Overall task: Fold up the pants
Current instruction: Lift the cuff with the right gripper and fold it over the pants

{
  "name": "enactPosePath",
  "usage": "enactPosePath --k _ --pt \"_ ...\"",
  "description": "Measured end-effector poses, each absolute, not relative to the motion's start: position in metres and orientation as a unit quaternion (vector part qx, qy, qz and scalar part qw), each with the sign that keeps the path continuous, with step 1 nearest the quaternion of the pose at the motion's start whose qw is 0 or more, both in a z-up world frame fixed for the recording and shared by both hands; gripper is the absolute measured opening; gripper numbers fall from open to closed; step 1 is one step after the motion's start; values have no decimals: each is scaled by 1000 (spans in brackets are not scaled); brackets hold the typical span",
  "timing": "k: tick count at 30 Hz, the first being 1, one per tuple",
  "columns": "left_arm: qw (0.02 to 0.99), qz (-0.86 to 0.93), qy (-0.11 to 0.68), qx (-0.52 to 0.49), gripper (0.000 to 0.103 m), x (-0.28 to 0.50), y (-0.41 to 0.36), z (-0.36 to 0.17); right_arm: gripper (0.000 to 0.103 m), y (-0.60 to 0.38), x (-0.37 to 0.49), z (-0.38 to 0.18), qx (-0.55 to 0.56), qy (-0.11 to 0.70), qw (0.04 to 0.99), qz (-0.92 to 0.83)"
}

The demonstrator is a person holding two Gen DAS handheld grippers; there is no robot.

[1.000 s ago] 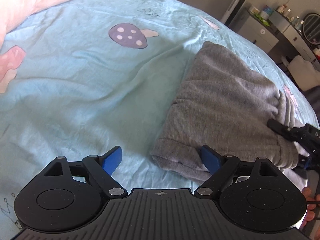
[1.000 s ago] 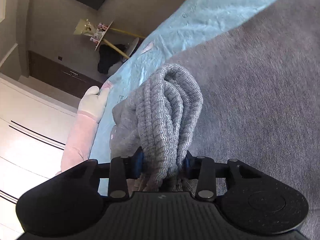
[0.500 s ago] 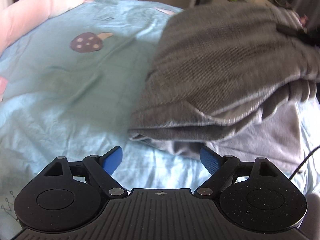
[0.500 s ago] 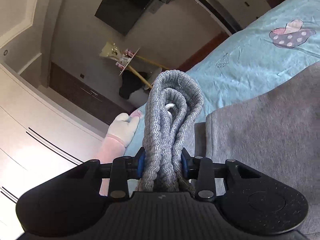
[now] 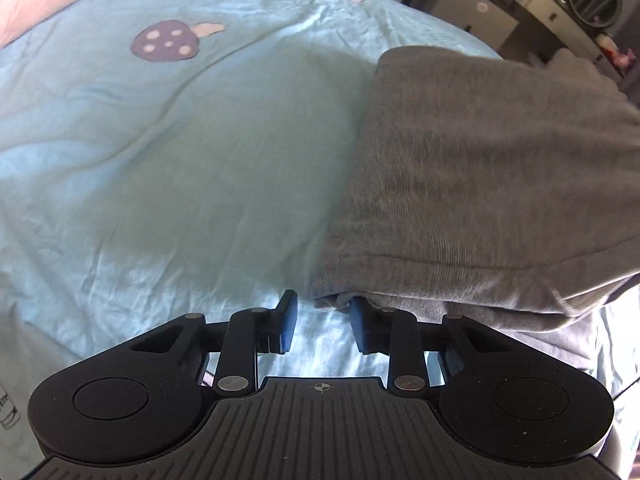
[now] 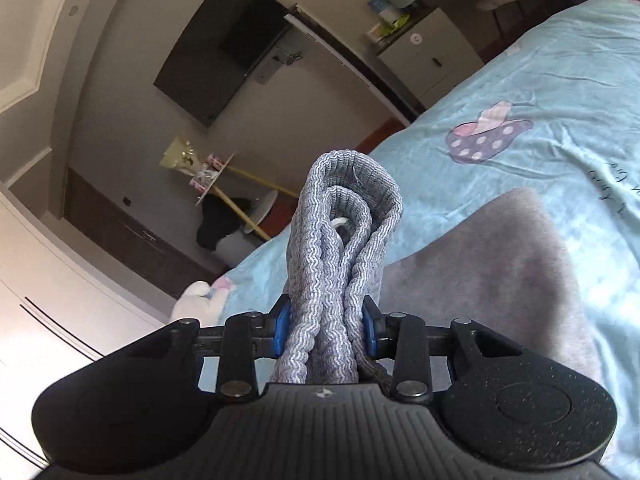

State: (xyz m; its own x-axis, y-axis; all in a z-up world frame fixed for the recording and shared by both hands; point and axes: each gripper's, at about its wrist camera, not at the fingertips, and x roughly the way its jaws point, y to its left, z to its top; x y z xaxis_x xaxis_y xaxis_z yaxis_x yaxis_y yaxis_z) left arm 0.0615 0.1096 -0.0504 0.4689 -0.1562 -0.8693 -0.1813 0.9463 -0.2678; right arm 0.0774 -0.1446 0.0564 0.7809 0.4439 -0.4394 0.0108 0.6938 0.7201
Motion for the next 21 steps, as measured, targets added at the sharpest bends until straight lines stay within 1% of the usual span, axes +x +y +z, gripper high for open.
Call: enactPosePath --k 1,3,4,5,6,7,9,12,13,14,15,16,18,20,21 --pt "842 -3 516 -157 32 61 107 -49 35 -148 76 50 361 312 872 113" --pt "842 -18 518 -149 38 59 104 -47 36 -155 75 35 348 326 875 88" --pt "844 -21 516 -147 40 58 104 -45 39 -160 75 23 346 338 872 72" --pt "846 -24 512 -147 41 56 104 -42 44 -165 75 12 353 350 866 57" --pt "848 -28 508 -148 42 53 105 -38 53 -170 74 2 360 362 859 40" --pt "852 -33 500 -152 43 51 107 -32 58 -176 72 -9 366 375 851 24" --pt "862 -40 478 -166 55 46 111 -21 61 -187 67 -20 387 376 841 26" --pt "873 -21 450 -186 64 57 119 -13 68 -199 66 -34 431 378 818 50" --pt "871 -13 450 -195 67 64 119 -15 72 -199 70 -37 435 384 812 58" --pt "867 -7 453 -206 72 70 118 -17 74 -198 74 -42 442 391 804 70" --pt "863 -7 456 -217 74 76 116 -21 79 -197 79 -46 445 398 798 80" --pt "858 -10 462 -226 75 81 114 -27 80 -196 83 -49 446 401 796 84" --pt "848 -9 473 -240 75 88 107 -40 79 -192 90 -52 453 404 790 88" --pt "843 -1 482 -239 76 87 98 -53 54 -188 94 -48 440 405 797 81" --pt "843 1 481 -239 78 86 96 -56 42 -184 95 -44 420 408 807 73"
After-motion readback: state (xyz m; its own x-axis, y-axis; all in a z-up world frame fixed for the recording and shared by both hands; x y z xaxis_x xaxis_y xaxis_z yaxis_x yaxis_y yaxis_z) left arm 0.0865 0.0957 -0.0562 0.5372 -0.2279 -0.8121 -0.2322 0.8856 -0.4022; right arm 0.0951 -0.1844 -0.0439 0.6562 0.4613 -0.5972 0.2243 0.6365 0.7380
